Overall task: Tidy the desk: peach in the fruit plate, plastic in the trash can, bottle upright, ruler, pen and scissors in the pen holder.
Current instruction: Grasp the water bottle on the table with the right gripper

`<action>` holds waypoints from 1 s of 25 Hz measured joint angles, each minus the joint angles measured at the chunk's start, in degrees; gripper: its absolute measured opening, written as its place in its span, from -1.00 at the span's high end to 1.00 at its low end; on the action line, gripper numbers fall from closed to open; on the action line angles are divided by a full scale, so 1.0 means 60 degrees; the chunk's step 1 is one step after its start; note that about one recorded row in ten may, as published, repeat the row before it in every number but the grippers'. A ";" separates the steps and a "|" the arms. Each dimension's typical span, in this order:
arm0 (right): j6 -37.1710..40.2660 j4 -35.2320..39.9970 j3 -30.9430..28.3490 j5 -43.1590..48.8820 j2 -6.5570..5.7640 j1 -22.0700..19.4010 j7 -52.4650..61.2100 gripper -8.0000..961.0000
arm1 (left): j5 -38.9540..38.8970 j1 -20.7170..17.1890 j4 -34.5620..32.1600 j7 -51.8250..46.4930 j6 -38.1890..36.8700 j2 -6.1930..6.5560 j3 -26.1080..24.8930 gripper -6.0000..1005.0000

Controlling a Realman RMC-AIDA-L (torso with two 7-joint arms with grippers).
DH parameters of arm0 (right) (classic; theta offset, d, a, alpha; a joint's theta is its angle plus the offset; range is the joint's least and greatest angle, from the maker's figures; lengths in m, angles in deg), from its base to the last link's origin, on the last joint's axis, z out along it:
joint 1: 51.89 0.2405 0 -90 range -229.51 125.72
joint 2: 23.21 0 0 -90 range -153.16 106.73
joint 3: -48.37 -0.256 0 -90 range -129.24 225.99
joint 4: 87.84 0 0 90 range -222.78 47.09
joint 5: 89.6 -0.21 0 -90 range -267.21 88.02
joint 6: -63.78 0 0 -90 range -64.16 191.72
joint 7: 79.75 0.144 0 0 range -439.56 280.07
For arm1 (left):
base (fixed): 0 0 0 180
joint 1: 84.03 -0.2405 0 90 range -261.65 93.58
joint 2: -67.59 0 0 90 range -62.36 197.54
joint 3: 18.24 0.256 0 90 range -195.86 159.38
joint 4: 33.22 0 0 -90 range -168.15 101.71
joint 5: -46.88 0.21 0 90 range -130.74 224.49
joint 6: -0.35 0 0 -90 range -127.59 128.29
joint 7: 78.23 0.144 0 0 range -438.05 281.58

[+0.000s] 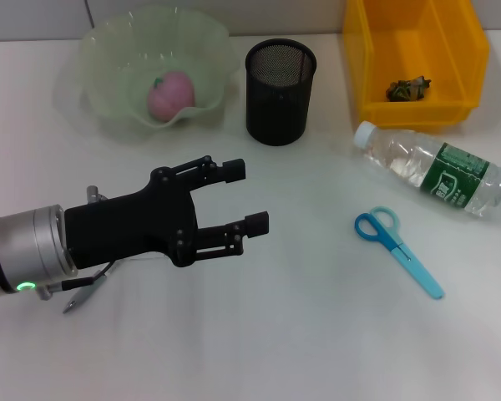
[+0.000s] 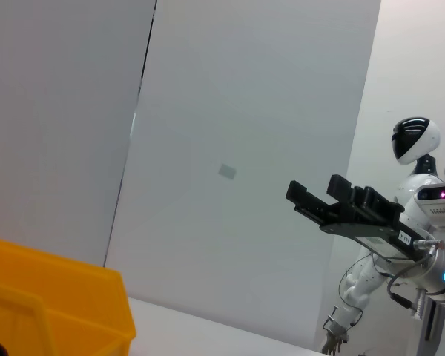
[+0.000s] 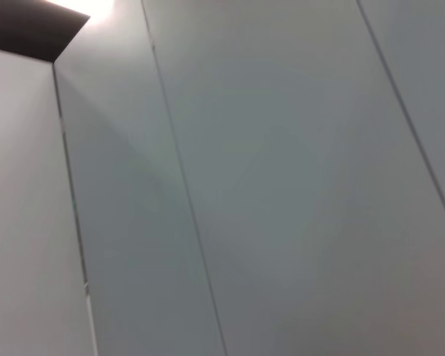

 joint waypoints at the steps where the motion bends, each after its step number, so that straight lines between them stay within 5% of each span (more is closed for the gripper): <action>1: 0.0000 0.0000 0.0000 0.0000 0.0000 0.0000 0.0000 -0.39 | 0.0000 0.0000 0.0000 0.0000 0.0000 0.0000 0.0000 -0.62; 8: -0.0498 0.2815 0.0000 0.1383 -0.0008 0.0300 0.2749 -0.41 | -0.0010 0.0063 0.0072 -0.0003 0.0015 -0.0001 0.0005 -0.62; 9: -0.0728 0.4063 0.0001 0.2076 -0.0008 0.0583 0.4059 -0.41 | -0.0011 0.0064 0.0072 -0.0004 0.0022 -0.0001 0.0018 -0.62; 17: -0.0921 0.7992 0.0011 0.5746 -0.0136 0.2236 0.8727 -0.46 | -0.0009 0.0038 0.0070 -0.0004 0.0031 -0.0001 0.0042 -0.62; 19: -0.0670 0.9082 0.0518 0.7389 -0.0382 0.3146 1.0345 -0.48 | 0.0007 0.0035 0.0068 -0.0004 0.0031 0.0001 0.0045 -0.62; 25: 0.0486 0.9324 0.1442 1.0222 -0.0921 0.4793 1.2163 -0.52 | 0.0039 0.0018 0.0062 -0.0004 0.0006 -0.0001 0.0070 -0.61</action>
